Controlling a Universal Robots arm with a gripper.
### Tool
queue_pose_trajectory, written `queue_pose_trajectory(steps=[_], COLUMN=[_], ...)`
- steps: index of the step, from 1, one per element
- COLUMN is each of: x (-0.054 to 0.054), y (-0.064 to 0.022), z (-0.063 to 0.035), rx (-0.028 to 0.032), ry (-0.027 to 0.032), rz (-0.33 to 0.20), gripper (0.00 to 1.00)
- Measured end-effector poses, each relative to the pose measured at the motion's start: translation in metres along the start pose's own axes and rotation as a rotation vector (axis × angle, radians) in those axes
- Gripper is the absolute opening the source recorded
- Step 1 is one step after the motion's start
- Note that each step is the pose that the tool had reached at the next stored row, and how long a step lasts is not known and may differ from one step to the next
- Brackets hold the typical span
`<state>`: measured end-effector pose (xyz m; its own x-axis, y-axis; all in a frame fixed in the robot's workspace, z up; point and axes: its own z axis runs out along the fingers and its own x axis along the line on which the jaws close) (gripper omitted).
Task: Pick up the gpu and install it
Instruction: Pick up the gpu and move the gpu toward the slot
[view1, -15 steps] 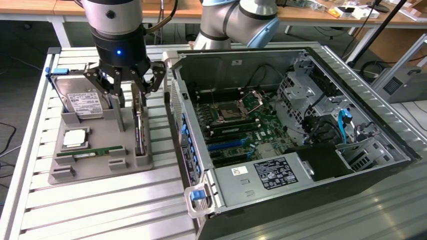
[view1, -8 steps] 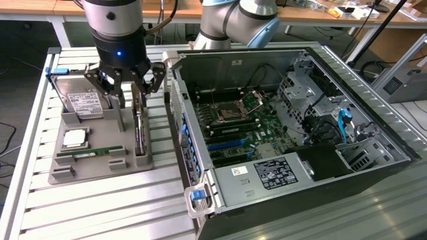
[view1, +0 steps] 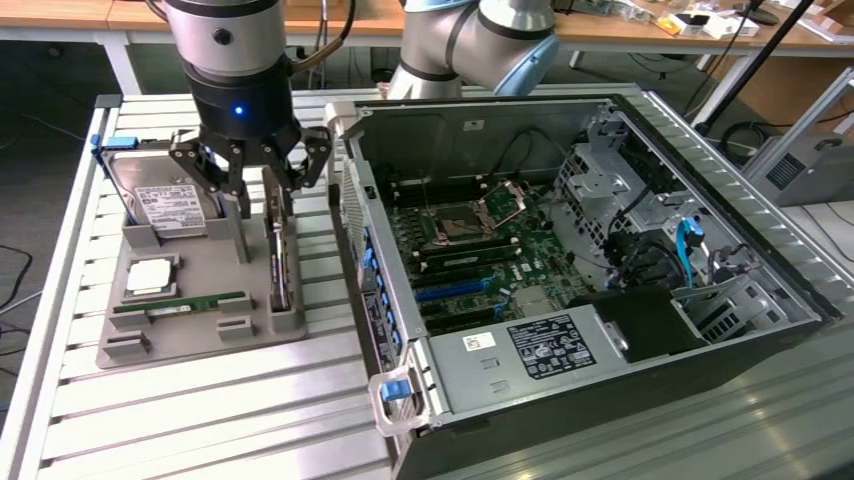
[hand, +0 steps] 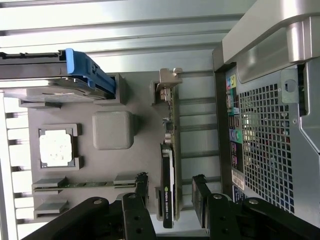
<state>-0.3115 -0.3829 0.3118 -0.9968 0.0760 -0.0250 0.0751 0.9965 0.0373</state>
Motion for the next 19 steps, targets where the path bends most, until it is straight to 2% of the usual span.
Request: queue_pose_trajectory(steps=[19], x=[0.0002], y=[-0.0003], z=[0.007], rx=[0.0], ry=[0.0], rz=[0.0], gripper=[0.48])
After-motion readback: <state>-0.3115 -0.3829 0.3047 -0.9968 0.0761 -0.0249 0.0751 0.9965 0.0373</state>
